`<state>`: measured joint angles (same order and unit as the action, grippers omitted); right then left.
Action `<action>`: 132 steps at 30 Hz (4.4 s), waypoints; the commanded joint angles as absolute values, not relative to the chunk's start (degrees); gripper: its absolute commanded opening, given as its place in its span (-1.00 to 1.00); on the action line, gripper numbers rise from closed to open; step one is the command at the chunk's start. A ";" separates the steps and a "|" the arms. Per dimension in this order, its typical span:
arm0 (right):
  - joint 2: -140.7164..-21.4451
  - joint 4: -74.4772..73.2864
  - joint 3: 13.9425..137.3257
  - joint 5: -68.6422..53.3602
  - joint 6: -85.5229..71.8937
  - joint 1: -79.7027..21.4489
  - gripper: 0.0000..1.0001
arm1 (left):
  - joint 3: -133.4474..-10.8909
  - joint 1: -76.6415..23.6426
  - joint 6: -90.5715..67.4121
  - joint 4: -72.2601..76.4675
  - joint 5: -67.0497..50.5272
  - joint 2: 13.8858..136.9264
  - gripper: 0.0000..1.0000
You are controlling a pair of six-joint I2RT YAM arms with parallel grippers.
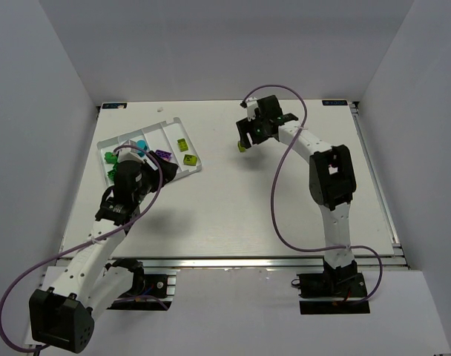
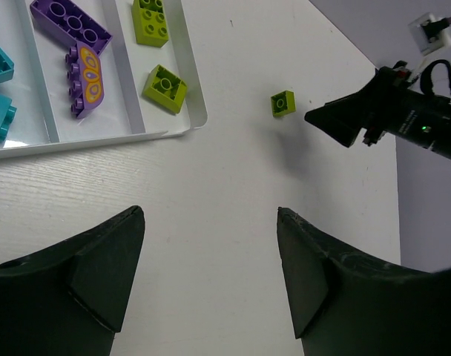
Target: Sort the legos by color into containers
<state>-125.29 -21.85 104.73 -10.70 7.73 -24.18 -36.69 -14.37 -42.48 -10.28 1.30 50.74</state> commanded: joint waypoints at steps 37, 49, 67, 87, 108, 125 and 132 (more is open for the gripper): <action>-135.35 -19.25 113.12 -2.28 1.93 -28.04 -0.71 | -37.18 -14.33 -42.19 -9.84 2.72 53.26 0.64; -131.49 -20.13 115.49 -14.57 1.14 -28.30 -1.00 | -36.83 -14.33 -42.19 -10.37 3.08 51.33 0.64; -139.04 5.74 124.72 -34.48 -10.18 -35.77 -1.00 | -36.74 -14.24 -41.66 -13.62 3.78 44.83 0.65; -146.69 17.67 124.72 -17.67 -14.06 -39.99 -1.00 | -35.86 -14.24 -40.61 -12.48 3.78 44.38 0.65; -147.48 16.26 122.61 -17.40 -12.75 -40.17 -0.18 | -35.68 -14.33 -39.90 -13.27 4.31 43.86 0.66; -126.67 1.07 113.65 -28.92 7.81 -36.30 0.79 | -36.56 -14.24 -40.78 -13.45 5.01 42.10 0.96; -113.74 -16.50 109.77 -30.74 14.59 -28.84 0.79 | -36.65 -14.33 -40.96 -8.88 0.53 44.20 0.96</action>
<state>-118.17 -7.16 109.08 -27.92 10.22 -32.47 -35.97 -14.37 -40.97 -12.23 3.09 43.31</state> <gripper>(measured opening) 0.894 0.982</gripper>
